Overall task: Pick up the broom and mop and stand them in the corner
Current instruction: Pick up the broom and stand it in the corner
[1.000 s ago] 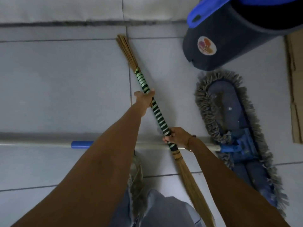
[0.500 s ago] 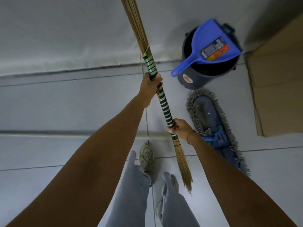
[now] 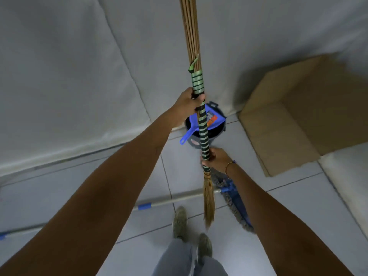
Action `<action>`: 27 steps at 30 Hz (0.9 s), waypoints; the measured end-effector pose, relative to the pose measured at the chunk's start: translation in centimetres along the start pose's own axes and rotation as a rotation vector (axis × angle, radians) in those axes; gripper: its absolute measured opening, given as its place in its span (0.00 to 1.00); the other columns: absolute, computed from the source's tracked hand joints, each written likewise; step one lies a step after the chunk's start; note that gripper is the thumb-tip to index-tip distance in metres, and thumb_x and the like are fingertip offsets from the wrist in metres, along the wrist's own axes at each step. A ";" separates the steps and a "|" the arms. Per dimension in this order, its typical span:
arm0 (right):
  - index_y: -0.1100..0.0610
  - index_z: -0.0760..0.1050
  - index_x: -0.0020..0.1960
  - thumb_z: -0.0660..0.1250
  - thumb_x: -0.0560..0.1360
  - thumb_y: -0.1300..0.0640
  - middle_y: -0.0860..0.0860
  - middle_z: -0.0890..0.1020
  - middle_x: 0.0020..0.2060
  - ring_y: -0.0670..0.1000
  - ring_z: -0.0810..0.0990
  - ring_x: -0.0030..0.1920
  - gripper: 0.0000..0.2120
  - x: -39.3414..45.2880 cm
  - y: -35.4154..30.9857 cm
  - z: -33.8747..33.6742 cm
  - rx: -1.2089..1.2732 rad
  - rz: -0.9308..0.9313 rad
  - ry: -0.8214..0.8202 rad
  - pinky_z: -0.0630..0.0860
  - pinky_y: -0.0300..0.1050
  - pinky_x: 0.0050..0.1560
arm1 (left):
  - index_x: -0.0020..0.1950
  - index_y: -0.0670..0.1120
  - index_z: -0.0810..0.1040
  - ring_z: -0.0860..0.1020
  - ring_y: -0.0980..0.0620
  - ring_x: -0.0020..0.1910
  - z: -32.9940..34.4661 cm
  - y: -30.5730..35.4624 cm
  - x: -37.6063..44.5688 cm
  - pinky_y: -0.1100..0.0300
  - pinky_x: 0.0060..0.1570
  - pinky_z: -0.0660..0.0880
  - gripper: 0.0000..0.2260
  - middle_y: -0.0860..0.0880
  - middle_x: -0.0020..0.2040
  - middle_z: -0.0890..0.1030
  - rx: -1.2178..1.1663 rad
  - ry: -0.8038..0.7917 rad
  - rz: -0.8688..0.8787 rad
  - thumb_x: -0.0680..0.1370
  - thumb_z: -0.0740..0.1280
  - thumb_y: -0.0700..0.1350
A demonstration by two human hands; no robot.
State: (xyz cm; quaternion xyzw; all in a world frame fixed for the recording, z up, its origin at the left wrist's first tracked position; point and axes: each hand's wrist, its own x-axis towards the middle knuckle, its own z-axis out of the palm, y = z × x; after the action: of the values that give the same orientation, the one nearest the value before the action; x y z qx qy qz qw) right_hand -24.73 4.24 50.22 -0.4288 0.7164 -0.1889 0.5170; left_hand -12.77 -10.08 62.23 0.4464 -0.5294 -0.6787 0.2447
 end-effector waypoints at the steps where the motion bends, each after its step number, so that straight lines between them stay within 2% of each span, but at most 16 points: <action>1: 0.64 0.78 0.54 0.72 0.67 0.67 0.61 0.83 0.52 0.60 0.81 0.54 0.16 -0.8 -0.4 -0.6 0.017 0.009 0.019 0.75 0.60 0.61 | 0.57 0.42 0.68 0.73 0.48 0.51 0.7 0.8 0.0 0.52 0.57 0.72 0.05 0.47 0.47 0.74 0.007 -0.020 0.003 0.81 0.59 0.38; 5: 0.60 0.79 0.53 0.75 0.66 0.63 0.59 0.84 0.52 0.58 0.81 0.54 0.16 -4.1 0.2 -3.9 0.035 0.037 0.132 0.77 0.57 0.60 | 0.57 0.41 0.69 0.75 0.50 0.47 5.5 4.5 -0.4 0.56 0.51 0.76 0.06 0.45 0.51 0.75 0.097 -0.154 0.031 0.81 0.60 0.39; 8: 0.60 0.79 0.54 0.76 0.65 0.61 0.59 0.84 0.53 0.58 0.81 0.54 0.18 -6.5 2.5 -6.4 0.067 0.071 0.216 0.77 0.56 0.60 | 0.57 0.43 0.69 0.75 0.48 0.53 10.4 6.0 -0.3 0.48 0.57 0.75 0.06 0.46 0.55 0.77 0.185 -0.281 0.014 0.81 0.60 0.40; 11: 0.62 0.78 0.56 0.76 0.65 0.61 0.60 0.83 0.54 0.59 0.80 0.55 0.20 -9.6 6.2 -9.4 0.103 0.116 0.299 0.76 0.58 0.60 | 0.60 0.42 0.70 0.74 0.48 0.55 17.1 6.3 -0.7 0.49 0.55 0.75 0.09 0.42 0.60 0.77 0.231 -0.383 -0.006 0.81 0.59 0.40; 14: 0.64 0.77 0.56 0.75 0.65 0.63 0.63 0.82 0.54 0.61 0.80 0.56 0.20 -12.7 10.0 -12.2 0.133 0.145 0.329 0.75 0.60 0.61 | 0.66 0.38 0.67 0.75 0.47 0.58 23.4 5.8 -1.5 0.47 0.57 0.75 0.16 0.40 0.66 0.75 0.273 -0.402 0.006 0.80 0.62 0.40; 16: 0.65 0.78 0.54 0.75 0.65 0.65 0.62 0.83 0.52 0.60 0.81 0.55 0.18 -15.1 13.1 -14.4 0.142 0.155 0.378 0.76 0.58 0.60 | 0.65 0.38 0.67 0.76 0.43 0.61 28.2 5.2 -2.4 0.45 0.58 0.76 0.16 0.38 0.66 0.75 0.272 -0.405 0.021 0.79 0.64 0.40; 18: 0.63 0.79 0.52 0.76 0.64 0.62 0.60 0.84 0.50 0.58 0.81 0.53 0.17 -17.1 15.6 -16.3 0.092 0.161 0.422 0.77 0.53 0.58 | 0.60 0.42 0.68 0.76 0.43 0.62 32.1 4.5 -3.3 0.45 0.58 0.77 0.12 0.37 0.65 0.75 0.274 -0.394 0.038 0.78 0.65 0.41; 22: 0.61 0.79 0.47 0.76 0.64 0.57 0.56 0.85 0.46 0.55 0.81 0.49 0.15 -22.0 22.2 -21.6 0.029 0.153 0.483 0.74 0.43 0.48 | 0.58 0.44 0.70 0.76 0.48 0.58 41.7 3.6 -5.5 0.53 0.52 0.77 0.09 0.39 0.63 0.77 0.256 -0.376 0.071 0.78 0.65 0.40; 27: 0.57 0.79 0.45 0.75 0.64 0.55 0.50 0.80 0.38 0.48 0.75 0.41 0.11 -26.6 28.4 -28.5 -0.013 0.089 0.543 0.67 0.35 0.38 | 0.65 0.38 0.69 0.75 0.46 0.60 51.7 4.0 -7.4 0.47 0.61 0.74 0.16 0.37 0.64 0.76 0.241 -0.339 0.103 0.79 0.64 0.39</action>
State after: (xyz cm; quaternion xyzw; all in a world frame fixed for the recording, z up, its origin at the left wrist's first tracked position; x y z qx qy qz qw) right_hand -59.78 36.72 56.59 -0.3338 0.8479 -0.2695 0.3113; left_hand -54.54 20.42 70.67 0.3241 -0.6626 -0.6623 0.1312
